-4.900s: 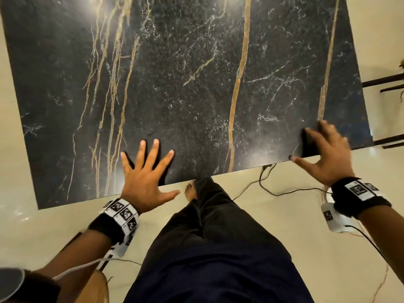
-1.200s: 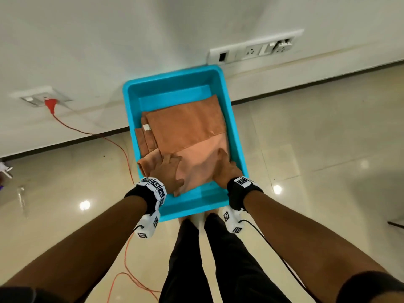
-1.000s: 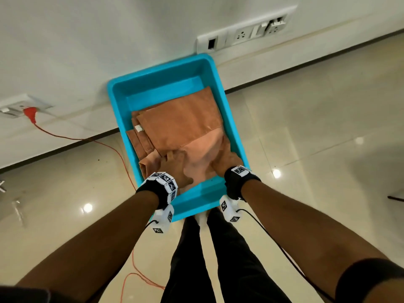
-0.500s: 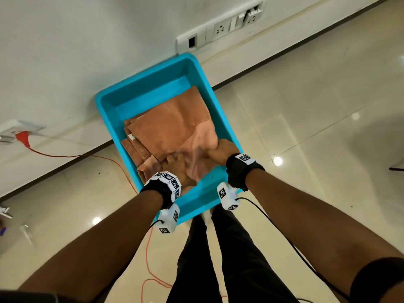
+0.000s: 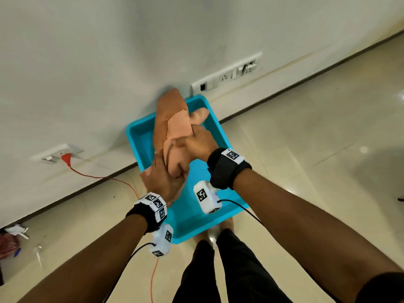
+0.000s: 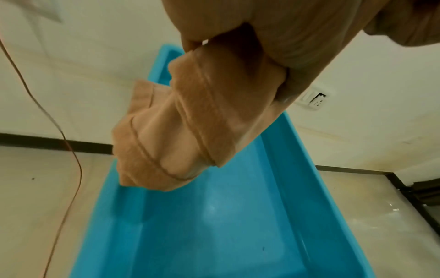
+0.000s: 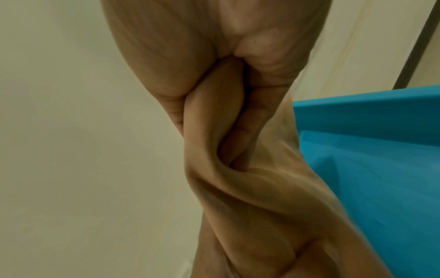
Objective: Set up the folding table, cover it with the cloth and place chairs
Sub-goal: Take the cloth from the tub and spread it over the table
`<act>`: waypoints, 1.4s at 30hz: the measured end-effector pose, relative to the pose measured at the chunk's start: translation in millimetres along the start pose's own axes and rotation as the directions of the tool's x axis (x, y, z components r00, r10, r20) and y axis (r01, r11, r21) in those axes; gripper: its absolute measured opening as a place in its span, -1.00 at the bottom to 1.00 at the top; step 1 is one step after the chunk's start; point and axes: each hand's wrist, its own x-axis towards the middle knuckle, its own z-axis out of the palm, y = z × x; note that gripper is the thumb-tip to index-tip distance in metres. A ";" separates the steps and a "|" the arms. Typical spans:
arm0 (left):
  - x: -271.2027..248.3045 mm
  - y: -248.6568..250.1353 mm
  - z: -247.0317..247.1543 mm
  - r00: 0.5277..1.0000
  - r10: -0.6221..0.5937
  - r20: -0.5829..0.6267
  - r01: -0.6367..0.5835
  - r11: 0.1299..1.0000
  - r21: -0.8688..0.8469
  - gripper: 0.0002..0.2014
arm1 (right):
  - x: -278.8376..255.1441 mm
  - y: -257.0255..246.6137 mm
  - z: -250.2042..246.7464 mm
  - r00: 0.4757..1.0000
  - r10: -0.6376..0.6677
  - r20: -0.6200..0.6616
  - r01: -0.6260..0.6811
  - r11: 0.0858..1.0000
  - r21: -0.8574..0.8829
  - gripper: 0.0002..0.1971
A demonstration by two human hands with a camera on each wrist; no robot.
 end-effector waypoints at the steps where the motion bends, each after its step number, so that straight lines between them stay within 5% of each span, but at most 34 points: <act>1: 0.7 -1.7 -15.7 0.999 0.035 0.001 -0.034 0.998 -0.054 -0.25 | -5.4 -16.5 -1.4 0.999 -0.033 -0.026 0.034 0.999 0.041 -0.46; 5: 1.0 -3.0 -68.2 0.990 0.131 0.048 -0.131 0.991 -0.017 -0.51 | -26.3 -67.5 -18.6 0.984 -0.128 -0.125 0.149 0.973 0.177 -0.79; 9: 11.6 32.7 -119.2 0.952 0.305 -0.020 -0.305 0.952 -0.009 -0.61 | -51.8 -99.8 -52.9 0.938 -0.221 -0.267 0.284 0.932 0.224 -0.80; 12: 26.2 79.9 -153.8 0.886 0.459 0.060 -0.462 0.885 0.061 -0.77 | -75.7 -104.4 -95.1 0.868 -0.206 -0.451 0.363 0.885 0.293 -0.74; 16: 35.9 166.6 -178.4 0.753 0.632 0.183 -0.654 0.748 0.111 -0.68 | -111.3 -85.8 -158.9 0.802 -0.083 -0.591 0.382 0.832 0.402 -0.30; 20: 26.4 257.0 -174.3 0.565 0.744 0.356 -0.823 0.537 0.183 -0.79 | -161.6 -44.4 -216.6 0.763 -0.217 -0.608 0.444 0.860 0.251 -0.13; 23: 0.3 328.2 -156.9 0.450 0.727 0.518 -0.893 0.382 0.238 -0.95 | -201.4 -1.9 -258.1 0.690 -0.368 -0.624 0.378 0.918 -0.123 -0.01; 26: -40.0 392.3 -115.2 0.301 0.711 0.635 -0.953 0.210 0.216 -0.91 | -242.1 51.0 -291.4 0.707 -0.390 -0.590 0.060 0.864 -0.499 0.04; 31: -121.8 471.2 -27.8 0.114 0.676 0.728 -0.987 -0.004 0.158 -0.91 | -315.0 140.9 -357.3 0.611 -0.406 -0.680 -0.184 0.762 -0.621 -0.08; 33: -152.7 494.2 5.4 0.077 0.646 0.759 -0.987 -0.058 0.150 -0.88 | -346.8 171.1 -389.6 0.651 -0.390 -0.651 -0.194 0.744 -0.640 -0.16; 37: -224.4 552.7 77.2 0.030 0.627 0.778 -0.985 -0.113 0.129 -0.71 | -422.9 233.6 -451.3 0.822 -0.162 -0.547 -0.247 0.764 -0.597 -0.47; 39: -259.1 582.7 109.3 -0.014 0.634 0.773 -0.985 -0.142 0.098 -0.73 | -458.1 265.3 -475.6 0.826 -0.120 -0.551 -0.293 0.743 -0.602 -0.65; 42: -304.1 621.3 152.6 -0.050 0.622 0.782 -0.980 -0.181 0.081 -0.74 | -510.7 299.6 -506.7 0.804 -0.079 -0.589 -0.342 0.748 -0.568 -0.65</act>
